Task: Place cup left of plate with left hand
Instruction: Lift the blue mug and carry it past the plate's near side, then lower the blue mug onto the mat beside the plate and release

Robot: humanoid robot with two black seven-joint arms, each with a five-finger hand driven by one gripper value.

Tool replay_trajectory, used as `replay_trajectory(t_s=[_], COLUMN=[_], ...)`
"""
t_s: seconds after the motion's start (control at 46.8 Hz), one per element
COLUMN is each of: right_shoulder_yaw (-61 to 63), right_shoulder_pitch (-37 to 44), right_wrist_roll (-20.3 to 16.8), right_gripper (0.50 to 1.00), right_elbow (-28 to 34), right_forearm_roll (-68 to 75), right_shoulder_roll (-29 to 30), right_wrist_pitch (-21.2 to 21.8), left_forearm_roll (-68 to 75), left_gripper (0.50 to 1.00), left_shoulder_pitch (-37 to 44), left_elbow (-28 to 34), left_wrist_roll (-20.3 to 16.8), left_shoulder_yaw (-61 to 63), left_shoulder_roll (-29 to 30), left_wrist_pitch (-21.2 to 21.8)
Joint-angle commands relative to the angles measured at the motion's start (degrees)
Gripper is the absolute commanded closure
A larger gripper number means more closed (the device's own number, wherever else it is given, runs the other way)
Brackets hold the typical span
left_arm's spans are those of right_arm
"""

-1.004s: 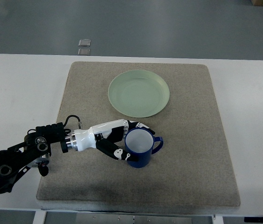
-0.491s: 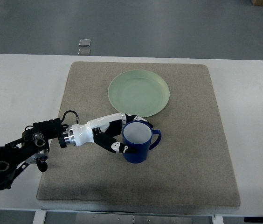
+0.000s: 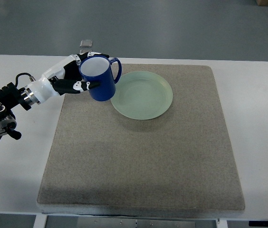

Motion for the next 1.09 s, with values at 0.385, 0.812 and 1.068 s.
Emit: replay_trajectory(t_s=[0.385, 0.812, 1.068], right_shoulder_yaw=[0.00, 0.00, 0.00], right_shoulder_pitch=[-0.05, 0.03, 0.03], right_wrist_roll=[0.00, 0.00, 0.00], right_gripper=[0.568, 0.568, 0.568], right_elbow=[0.00, 0.00, 0.00], right_forearm_roll=[0.00, 0.00, 0.00], right_shoulder_roll=[0.00, 0.00, 0.00], right_wrist_pitch=[0.00, 0.00, 0.00], left_forearm_roll=[0.85, -0.11, -0.29], left_gripper=[1.000, 1.000, 0.787], left_shoulder_pitch=[0.91, 1.35, 1.35], left_elbow=[9.18, 11.20, 11.38], left_wrist_roll=[-0.87, -0.96, -0.96], left_shoulder_yaw=[1.01, 5.58, 5.58], left_shoulder_roll=[0.15, -0.12, -0.47], left_wrist_pitch=[7.21, 13.02, 13.37])
